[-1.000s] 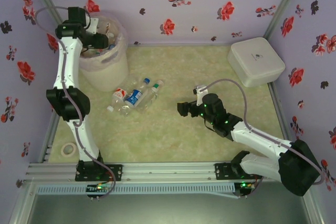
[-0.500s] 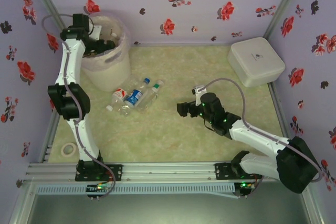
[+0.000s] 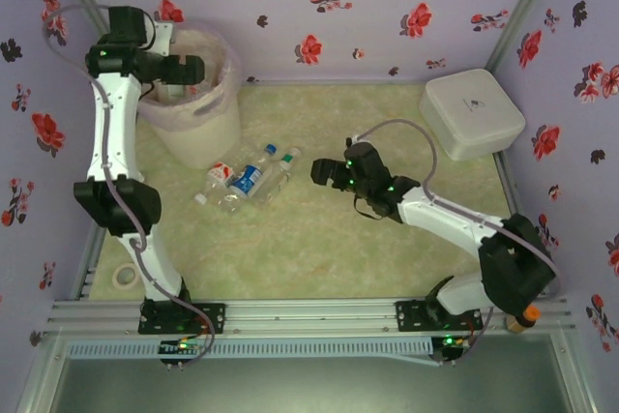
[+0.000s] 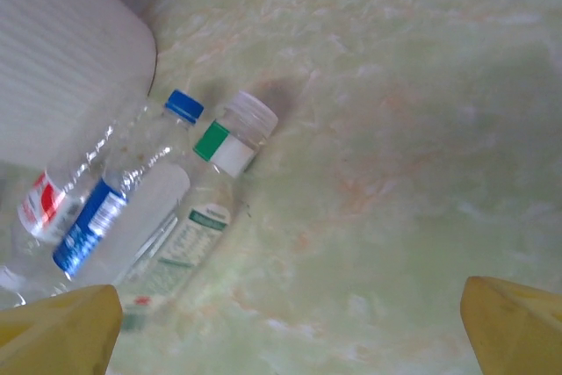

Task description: Put the plastic bottles in the bin

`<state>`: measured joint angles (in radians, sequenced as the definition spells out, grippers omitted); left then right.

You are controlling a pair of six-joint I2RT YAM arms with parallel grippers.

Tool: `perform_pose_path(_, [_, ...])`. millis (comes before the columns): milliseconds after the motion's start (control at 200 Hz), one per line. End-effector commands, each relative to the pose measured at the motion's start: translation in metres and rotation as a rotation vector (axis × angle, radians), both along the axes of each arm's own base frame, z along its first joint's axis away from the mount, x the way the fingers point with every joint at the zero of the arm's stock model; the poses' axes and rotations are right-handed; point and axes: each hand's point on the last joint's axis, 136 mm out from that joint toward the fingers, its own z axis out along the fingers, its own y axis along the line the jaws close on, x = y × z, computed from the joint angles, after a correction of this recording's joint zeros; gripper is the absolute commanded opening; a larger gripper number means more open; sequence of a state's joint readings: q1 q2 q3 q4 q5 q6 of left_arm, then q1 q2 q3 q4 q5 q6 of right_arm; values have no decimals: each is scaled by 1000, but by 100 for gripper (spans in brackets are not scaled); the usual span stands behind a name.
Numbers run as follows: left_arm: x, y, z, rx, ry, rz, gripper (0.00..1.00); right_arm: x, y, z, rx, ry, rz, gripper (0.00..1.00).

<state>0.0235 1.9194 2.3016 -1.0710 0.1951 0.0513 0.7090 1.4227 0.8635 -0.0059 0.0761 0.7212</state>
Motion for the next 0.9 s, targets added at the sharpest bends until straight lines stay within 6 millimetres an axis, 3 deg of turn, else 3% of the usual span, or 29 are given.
perform_pose_path(0, [-24,-8,38,-26,-64,-4,100,8,15,-12,167,107,-151,97])
perform_pose_path(210, [-70,-19,62,11,-140,11,100,35,56,-35,258,158,-206,88])
perform_pose_path(370, [-108,-55,59,-66,-194,-33,100,51,83,-50,320,201,-200,84])
perform_pose_path(640, [-158,-84,19,-128,-148,-68,100,74,108,-79,319,231,-201,83])
perform_pose_path(895, [-179,-93,-26,-168,-54,-57,100,92,120,-103,274,235,-210,77])
